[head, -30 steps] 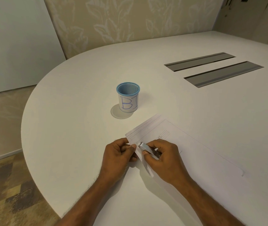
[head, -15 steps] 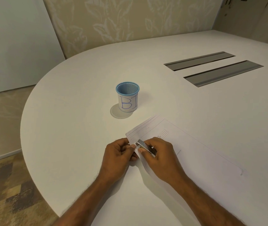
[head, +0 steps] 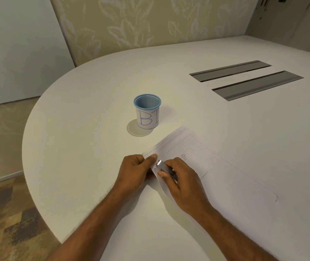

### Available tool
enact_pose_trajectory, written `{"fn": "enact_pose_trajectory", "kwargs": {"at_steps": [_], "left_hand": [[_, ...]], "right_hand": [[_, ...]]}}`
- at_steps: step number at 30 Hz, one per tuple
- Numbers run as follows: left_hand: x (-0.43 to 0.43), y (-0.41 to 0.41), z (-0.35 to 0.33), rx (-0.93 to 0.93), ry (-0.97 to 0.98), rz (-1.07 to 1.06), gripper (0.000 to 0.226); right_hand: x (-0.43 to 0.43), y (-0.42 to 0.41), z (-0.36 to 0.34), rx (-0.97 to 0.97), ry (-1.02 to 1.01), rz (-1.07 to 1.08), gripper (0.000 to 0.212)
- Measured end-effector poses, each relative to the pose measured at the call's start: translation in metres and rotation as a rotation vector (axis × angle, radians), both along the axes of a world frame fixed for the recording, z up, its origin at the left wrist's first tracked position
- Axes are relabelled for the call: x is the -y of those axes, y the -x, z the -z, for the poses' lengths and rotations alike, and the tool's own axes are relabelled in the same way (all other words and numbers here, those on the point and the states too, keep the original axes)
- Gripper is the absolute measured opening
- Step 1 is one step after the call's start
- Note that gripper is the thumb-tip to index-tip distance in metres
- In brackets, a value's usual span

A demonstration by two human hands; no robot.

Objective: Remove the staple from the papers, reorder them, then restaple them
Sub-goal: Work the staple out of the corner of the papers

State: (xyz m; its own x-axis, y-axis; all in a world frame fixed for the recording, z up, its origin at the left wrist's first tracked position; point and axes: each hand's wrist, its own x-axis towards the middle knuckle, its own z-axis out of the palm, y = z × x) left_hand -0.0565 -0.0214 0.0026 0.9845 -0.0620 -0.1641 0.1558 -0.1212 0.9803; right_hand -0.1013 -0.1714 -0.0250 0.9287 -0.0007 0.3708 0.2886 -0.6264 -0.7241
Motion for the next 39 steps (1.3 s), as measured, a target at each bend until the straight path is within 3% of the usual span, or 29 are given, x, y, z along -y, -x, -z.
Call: {"fn": "enact_pose_trajectory", "kwargs": {"at_steps": [6,13,19,35,39], "left_hand": [[0.001,0.005,0.001,-0.030,0.042,0.002,0.039],[0.001,0.007,-0.001,-0.081,0.176,-0.038,0.042],[0.001,0.009,0.004,-0.057,0.182,-0.060,0.028],[-0.001,0.005,0.012,-0.031,0.120,-0.062,0.030],[-0.003,0.002,0.014,-0.042,0.135,-0.046,0.032]], "right_hand": [[0.002,-0.006,-0.001,0.016,-0.058,-0.016,0.018],[0.010,-0.003,-0.002,0.034,-0.094,-0.013,0.026],[0.009,-0.004,-0.003,0.025,-0.062,0.003,0.028],[0.000,-0.006,-0.003,0.046,0.060,0.062,0.018],[-0.004,-0.005,-0.001,0.047,0.072,0.053,0.027]]}}
